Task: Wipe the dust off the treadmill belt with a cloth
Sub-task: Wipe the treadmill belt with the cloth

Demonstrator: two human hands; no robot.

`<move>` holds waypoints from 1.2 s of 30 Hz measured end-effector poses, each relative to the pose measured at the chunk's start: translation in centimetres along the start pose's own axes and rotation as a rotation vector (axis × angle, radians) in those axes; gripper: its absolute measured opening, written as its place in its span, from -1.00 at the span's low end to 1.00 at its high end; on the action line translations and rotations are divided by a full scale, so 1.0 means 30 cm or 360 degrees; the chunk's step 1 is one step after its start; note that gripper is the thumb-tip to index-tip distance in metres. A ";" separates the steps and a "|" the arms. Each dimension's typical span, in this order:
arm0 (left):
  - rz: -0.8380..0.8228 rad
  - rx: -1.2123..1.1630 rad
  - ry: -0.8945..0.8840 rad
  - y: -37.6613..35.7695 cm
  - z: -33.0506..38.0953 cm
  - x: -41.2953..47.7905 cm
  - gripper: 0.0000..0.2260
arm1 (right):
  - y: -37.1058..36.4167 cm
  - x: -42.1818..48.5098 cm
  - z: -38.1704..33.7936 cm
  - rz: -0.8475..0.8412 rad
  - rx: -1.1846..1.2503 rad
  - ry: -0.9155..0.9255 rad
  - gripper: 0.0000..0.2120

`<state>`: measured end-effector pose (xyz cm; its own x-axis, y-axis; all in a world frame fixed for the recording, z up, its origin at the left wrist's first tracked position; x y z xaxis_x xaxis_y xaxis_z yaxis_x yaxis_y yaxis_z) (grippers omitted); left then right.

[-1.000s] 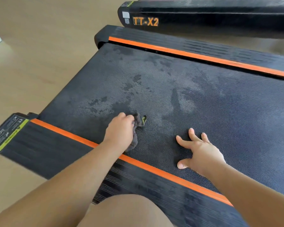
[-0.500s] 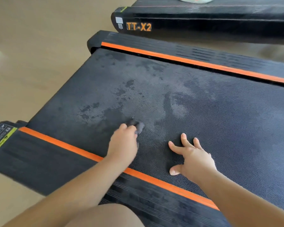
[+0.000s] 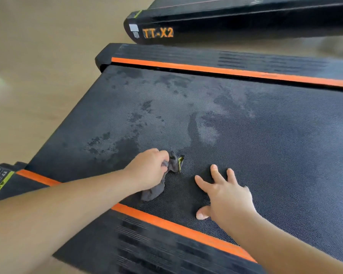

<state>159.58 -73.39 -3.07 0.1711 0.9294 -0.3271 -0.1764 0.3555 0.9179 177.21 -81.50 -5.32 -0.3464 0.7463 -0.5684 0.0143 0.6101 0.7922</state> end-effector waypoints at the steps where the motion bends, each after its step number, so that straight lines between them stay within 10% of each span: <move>1: -0.0041 -0.0003 0.0000 0.001 0.005 0.008 -0.94 | 0.006 0.002 -0.004 0.0017 -0.0091 0.0030 0.01; 8: 0.0254 -0.0123 0.0241 0.164 -0.052 0.124 -0.81 | 0.042 0.013 0.043 0.0115 -0.0084 -0.0002 0.28; 16: -0.0153 0.0238 0.0298 -0.026 0.077 0.083 -0.73 | 0.032 0.022 0.052 0.0099 0.0020 0.0015 0.28; 23: -0.0124 0.0519 -0.0585 -0.118 0.286 -0.096 -0.89 | 0.039 0.001 0.048 0.0113 0.0091 -0.0069 0.24; 30: 0.0245 0.0308 -0.0056 0.008 0.095 0.068 -0.90 | 0.033 0.018 0.044 0.0019 0.0100 -0.0185 0.31; 36: -0.0088 0.0208 -0.0373 -0.107 0.296 -0.158 -0.91 | 0.026 0.016 0.043 0.0020 0.0183 -0.0190 0.26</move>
<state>167.95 -79.82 -2.45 0.3994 0.8552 -0.3304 -0.0364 0.3749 0.9263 178.25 -80.33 -5.25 -0.2318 0.7761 -0.5864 0.1277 0.6219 0.7726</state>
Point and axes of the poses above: each hand's wrist, its own x-axis towards the middle knuckle, its own y-axis out of the back of the hand, z = x × y, the point moved 10 cm from there along x, towards the middle knuckle, and after that the axes turned 12 degrees about y, right-handed, at the moved point
